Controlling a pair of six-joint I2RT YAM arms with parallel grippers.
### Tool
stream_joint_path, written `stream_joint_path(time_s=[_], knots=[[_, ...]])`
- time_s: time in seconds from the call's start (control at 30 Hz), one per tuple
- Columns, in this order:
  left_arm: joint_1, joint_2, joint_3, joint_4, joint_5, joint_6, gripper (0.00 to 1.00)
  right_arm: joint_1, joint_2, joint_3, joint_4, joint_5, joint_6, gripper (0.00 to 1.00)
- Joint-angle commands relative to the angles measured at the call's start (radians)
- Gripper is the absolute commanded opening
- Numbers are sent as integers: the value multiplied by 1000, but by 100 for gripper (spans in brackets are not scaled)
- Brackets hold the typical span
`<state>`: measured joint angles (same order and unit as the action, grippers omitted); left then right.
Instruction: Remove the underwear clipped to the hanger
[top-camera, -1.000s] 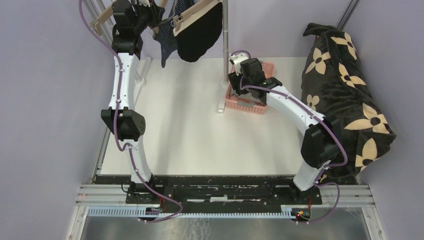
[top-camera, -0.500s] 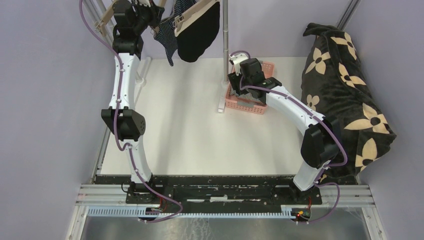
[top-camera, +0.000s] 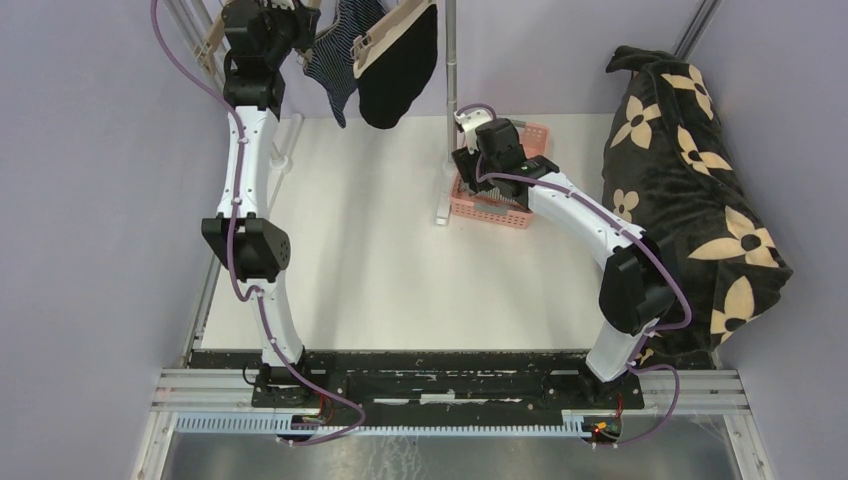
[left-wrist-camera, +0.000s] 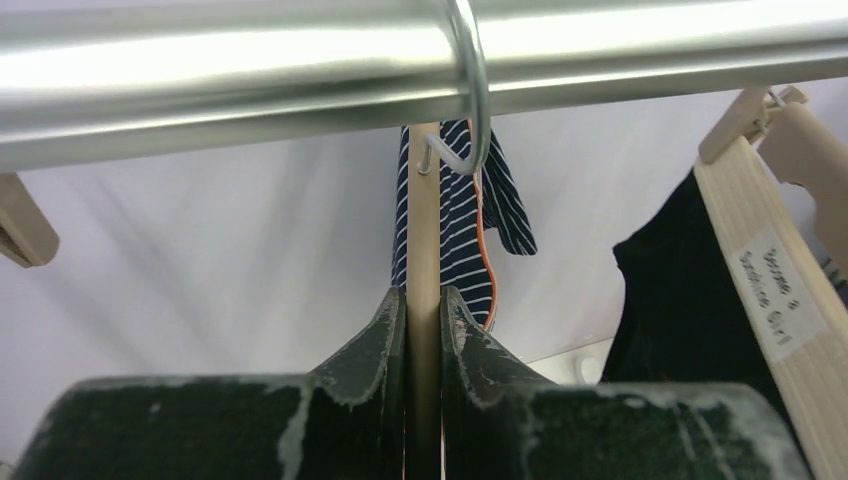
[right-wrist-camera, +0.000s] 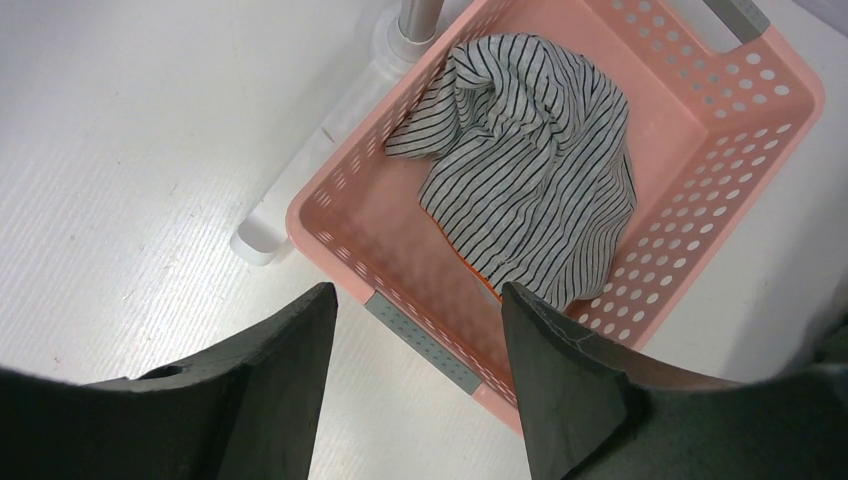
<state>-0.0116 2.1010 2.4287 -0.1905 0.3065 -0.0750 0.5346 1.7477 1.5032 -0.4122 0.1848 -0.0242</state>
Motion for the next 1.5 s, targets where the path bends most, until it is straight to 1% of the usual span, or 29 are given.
stream_joint_path(time_s=[0.0,0.17,0.27,0.43,0.53,0.63,0.87,0.93,1.03,1.1,1.13,1.2,1.23,1.37,1.47], knots=[[15,-79,49,56,-40,-11,3,2,2,20,30,-6,4,70],[16,-142,7,-29,-30,37,3,5,2,30,25,-19,5,70],[15,-191,-37,-38,-44,76,3,4,2,30,29,-30,5,70],[35,-209,4,-32,-47,76,3,7,19,37,24,-52,16,69],[45,-214,10,-22,-47,68,3,9,21,35,25,-56,17,69],[48,-219,2,-49,-33,71,3,9,18,30,27,-52,17,69],[48,-264,-113,-138,-27,124,3,9,11,15,36,-53,15,69],[48,-289,-176,-158,-6,133,3,9,11,17,36,-54,16,69],[47,-363,-326,-153,10,155,3,10,9,17,36,-53,18,69],[47,-441,-466,-146,-2,178,8,9,9,17,36,-53,18,69],[47,-479,-521,-145,-20,193,8,10,9,18,36,-53,18,69],[46,-553,-634,-148,-60,217,4,10,12,23,36,-50,15,70],[47,-587,-680,-158,-67,229,3,9,15,28,32,-44,10,70],[47,-703,-825,-268,-53,261,3,9,24,61,16,-19,-14,70],[47,-817,-957,-314,-38,253,3,9,19,84,2,-14,-35,71]])
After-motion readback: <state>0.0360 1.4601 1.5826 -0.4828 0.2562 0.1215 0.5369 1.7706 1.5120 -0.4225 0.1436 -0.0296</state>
